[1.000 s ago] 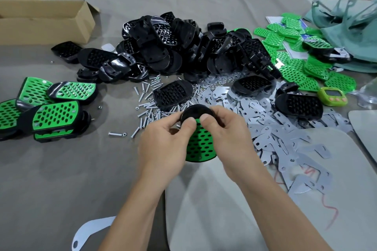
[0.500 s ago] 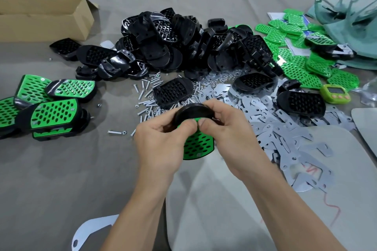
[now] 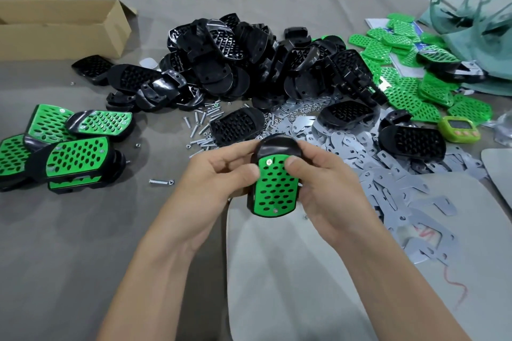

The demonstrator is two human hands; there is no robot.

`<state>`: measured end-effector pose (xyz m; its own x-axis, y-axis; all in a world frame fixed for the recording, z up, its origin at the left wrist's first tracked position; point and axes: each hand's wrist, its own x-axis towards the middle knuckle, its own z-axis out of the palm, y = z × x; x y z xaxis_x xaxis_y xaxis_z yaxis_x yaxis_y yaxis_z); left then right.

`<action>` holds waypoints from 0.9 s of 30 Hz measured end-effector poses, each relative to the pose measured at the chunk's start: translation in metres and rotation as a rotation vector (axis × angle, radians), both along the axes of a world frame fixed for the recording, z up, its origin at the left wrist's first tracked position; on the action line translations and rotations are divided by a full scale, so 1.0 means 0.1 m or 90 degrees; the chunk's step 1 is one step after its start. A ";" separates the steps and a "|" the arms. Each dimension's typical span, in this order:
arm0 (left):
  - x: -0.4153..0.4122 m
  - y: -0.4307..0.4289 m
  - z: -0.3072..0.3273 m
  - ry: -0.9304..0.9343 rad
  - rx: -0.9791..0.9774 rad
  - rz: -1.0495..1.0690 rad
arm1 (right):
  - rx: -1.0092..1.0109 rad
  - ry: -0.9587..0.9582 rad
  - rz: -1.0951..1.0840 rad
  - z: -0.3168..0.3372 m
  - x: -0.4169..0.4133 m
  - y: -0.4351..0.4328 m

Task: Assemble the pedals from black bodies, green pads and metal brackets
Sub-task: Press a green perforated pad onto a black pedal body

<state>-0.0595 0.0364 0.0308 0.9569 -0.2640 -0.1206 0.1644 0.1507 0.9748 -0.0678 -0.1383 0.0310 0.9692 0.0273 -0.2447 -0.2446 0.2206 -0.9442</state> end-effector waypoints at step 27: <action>-0.21 -0.29 0.22 -0.104 0.157 0.190 | 0.215 -0.008 0.011 0.03 -0.07 -0.03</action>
